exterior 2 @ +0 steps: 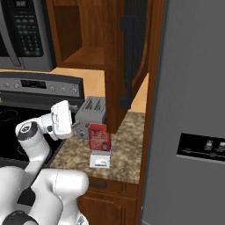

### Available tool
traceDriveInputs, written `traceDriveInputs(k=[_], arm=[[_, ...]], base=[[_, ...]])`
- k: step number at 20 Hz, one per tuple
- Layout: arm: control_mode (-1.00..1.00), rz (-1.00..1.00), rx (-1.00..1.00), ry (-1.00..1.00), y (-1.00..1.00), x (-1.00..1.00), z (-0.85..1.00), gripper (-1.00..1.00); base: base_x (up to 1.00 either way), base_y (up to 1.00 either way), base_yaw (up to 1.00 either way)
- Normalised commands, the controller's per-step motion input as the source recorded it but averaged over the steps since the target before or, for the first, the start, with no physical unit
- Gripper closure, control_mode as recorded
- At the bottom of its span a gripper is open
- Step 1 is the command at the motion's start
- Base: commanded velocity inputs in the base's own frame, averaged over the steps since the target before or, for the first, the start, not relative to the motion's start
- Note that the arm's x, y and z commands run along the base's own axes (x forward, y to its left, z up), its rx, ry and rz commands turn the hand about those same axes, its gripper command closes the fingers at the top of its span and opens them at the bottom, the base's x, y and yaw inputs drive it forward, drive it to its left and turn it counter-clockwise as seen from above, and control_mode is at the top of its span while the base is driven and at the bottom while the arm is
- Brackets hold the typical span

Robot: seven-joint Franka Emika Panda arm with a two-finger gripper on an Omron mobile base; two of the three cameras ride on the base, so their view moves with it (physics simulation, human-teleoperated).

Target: Pick the cereal and place it on the digital scale for weighing, and close the cabinet.

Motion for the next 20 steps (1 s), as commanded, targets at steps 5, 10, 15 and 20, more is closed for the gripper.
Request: traceDriveInputs(k=[5, 10, 15, 20], arm=[[-1.0, 0.0, 0.01, -0.2, 0.0, -0.97, 1.0, -1.0], [-1.0, 0.08, 0.19, -0.11, 0.0, -1.0, 1.0, -1.0], [-1.0, 0.1, 0.37, 0.0, 0.0, -1.0, 0.92, -1.0], [-1.0, 0.07, 0.34, -0.05, -0.06, -1.0, 0.64, -1.0]], base=[[0.0, 0.0, 0.0], [0.0, 0.0, 0.0], [0.0, 0.0, 0.0], [0.0, 0.0, 0.0]])
